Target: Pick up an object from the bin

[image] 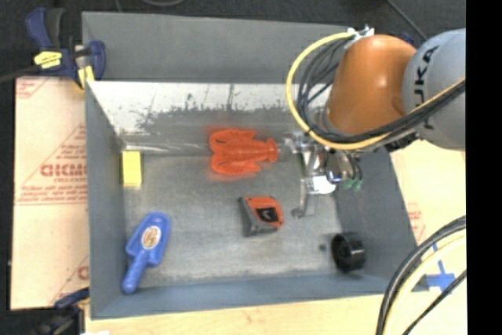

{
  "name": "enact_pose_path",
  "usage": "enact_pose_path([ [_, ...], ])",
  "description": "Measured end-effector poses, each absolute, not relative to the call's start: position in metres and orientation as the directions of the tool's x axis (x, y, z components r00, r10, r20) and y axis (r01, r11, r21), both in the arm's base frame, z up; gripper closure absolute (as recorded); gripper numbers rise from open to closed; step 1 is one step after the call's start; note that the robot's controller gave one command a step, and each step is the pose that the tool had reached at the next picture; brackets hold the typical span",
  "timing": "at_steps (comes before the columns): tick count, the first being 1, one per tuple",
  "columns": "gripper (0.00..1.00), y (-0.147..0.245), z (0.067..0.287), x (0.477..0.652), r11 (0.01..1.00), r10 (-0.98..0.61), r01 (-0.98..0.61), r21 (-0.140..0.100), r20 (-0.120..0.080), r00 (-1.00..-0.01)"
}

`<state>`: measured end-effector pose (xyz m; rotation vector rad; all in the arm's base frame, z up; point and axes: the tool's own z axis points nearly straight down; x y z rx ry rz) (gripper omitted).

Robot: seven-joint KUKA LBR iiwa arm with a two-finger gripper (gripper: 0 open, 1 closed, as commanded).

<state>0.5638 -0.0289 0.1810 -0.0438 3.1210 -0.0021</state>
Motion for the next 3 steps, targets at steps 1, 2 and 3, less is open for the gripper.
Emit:
enact_pose_path([
  [1,0.0,-0.031,0.107,0.523,0.998,0.057,0.057,0.002,-0.006,-0.998],
  [2,0.0,-0.017,0.086,0.529,1.0,0.011,0.011,-0.003,0.001,-1.0],
  [3,1.0,0.002,0.071,0.566,0.996,0.085,0.085,0.001,-0.001,-0.996],
])
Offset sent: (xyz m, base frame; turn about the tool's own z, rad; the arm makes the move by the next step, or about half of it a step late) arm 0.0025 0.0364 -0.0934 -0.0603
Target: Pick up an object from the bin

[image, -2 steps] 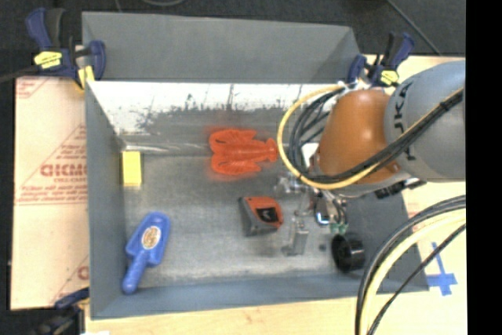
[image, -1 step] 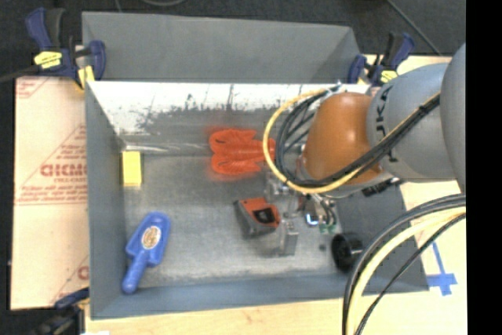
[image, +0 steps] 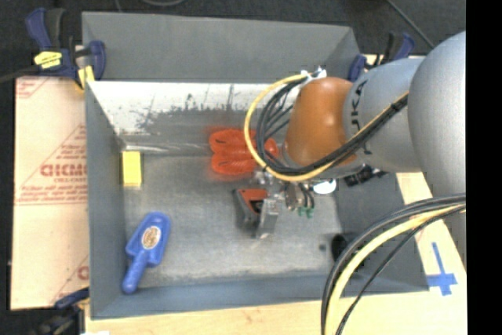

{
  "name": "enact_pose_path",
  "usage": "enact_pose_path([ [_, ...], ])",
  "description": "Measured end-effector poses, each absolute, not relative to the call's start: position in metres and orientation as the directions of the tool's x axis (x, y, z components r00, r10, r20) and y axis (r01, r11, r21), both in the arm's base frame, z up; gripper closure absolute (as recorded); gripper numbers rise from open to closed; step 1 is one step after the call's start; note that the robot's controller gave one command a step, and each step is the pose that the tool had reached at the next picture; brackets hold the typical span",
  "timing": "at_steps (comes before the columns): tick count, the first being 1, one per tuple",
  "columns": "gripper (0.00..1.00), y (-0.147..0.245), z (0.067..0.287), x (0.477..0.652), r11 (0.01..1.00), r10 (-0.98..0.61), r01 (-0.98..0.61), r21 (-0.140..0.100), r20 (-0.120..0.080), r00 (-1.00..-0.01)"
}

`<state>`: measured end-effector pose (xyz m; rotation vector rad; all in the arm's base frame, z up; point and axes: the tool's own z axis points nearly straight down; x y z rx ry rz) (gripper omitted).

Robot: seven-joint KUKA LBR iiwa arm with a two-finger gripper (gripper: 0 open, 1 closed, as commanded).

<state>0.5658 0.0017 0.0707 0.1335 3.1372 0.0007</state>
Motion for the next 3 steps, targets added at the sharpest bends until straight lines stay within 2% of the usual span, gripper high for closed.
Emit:
enact_pose_path([
  [2,1.0,0.003,0.07,0.57,0.997,0.081,0.081,0.0,0.004,-0.997],
  [3,1.0,-0.041,0.07,0.491,0.971,-0.24,-0.24,-0.003,-0.005,-0.971],
])
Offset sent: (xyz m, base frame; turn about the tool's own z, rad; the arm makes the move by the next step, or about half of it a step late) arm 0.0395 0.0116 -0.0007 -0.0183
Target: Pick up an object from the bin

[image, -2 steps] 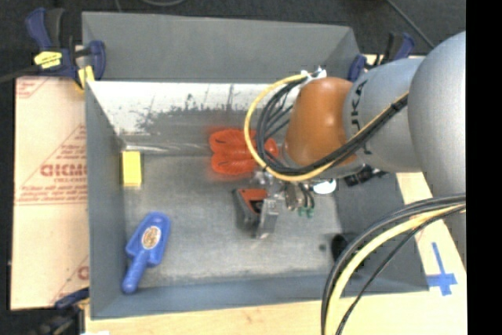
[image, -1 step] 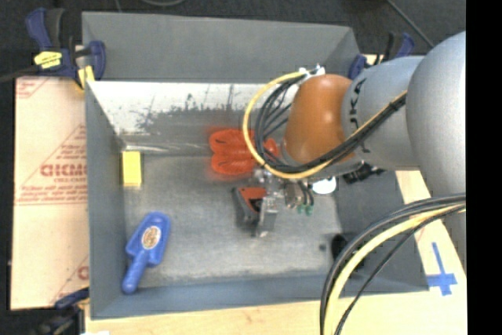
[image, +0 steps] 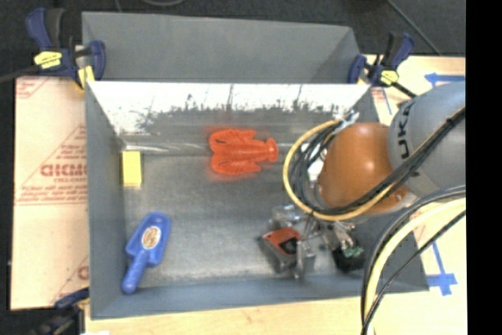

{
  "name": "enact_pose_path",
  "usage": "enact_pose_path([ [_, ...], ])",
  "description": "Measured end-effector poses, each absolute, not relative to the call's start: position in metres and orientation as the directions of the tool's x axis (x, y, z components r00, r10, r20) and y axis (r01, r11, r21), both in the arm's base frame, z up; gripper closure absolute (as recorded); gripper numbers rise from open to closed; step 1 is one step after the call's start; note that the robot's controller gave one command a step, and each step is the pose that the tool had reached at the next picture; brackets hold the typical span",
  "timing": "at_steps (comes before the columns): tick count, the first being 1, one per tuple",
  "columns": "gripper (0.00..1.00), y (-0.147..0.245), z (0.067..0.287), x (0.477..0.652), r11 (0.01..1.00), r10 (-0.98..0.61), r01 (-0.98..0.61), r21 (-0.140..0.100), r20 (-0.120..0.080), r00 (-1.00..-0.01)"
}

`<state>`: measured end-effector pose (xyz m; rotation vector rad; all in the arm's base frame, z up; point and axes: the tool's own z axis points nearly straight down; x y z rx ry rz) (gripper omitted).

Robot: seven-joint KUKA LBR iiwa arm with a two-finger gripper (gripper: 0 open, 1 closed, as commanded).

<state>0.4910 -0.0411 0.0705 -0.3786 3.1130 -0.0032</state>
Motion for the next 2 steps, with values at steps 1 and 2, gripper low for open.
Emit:
enact_pose_path([
  [1,1.0,-0.041,0.07,0.491,0.971,-0.24,-0.24,-0.003,-0.005,-0.971],
  [2,1.0,-0.024,0.076,0.496,0.972,-0.234,-0.234,0.0,-0.002,-0.972],
])
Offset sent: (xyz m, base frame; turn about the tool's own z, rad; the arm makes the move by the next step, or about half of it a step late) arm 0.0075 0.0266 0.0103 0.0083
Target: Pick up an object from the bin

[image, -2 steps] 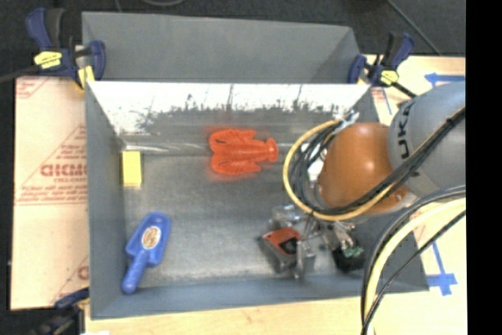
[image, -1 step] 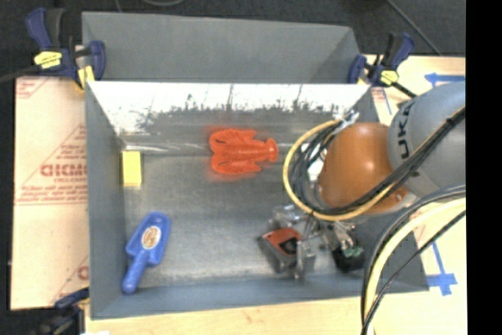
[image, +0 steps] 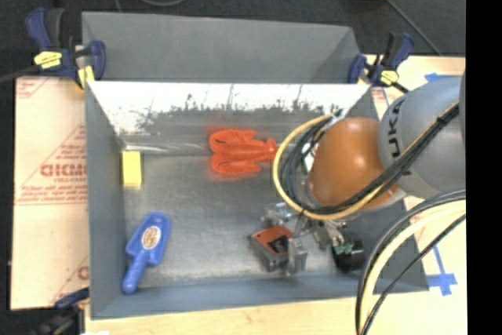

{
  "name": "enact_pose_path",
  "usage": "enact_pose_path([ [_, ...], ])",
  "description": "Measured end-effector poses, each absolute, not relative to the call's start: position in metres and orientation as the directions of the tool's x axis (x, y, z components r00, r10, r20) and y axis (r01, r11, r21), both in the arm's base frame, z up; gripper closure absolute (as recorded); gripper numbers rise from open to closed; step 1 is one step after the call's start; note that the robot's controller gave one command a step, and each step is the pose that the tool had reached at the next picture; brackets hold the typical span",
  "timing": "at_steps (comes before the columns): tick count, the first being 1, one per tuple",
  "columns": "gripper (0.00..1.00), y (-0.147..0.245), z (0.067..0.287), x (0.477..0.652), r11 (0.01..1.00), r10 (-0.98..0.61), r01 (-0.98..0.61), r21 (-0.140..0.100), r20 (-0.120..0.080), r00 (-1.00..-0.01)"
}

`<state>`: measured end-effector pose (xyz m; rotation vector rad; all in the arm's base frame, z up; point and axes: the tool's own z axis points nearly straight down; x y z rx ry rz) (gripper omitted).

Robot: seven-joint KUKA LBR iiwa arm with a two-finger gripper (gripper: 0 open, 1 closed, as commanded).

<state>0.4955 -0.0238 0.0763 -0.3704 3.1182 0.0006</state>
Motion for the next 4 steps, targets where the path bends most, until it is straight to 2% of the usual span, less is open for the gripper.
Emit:
enact_pose_path([
  [1,1.0,-0.004,0.073,0.499,0.972,-0.235,-0.235,0.001,-0.003,-0.972],
  [2,1.0,0.002,0.071,0.493,0.971,-0.24,-0.24,0.003,-0.001,-0.971],
  [3,1.0,0.011,0.07,0.497,0.972,-0.235,-0.235,0.001,-0.002,-0.972],
  [4,1.0,0.025,0.071,0.52,0.968,-0.249,-0.249,-0.001,0.001,-0.968],
])
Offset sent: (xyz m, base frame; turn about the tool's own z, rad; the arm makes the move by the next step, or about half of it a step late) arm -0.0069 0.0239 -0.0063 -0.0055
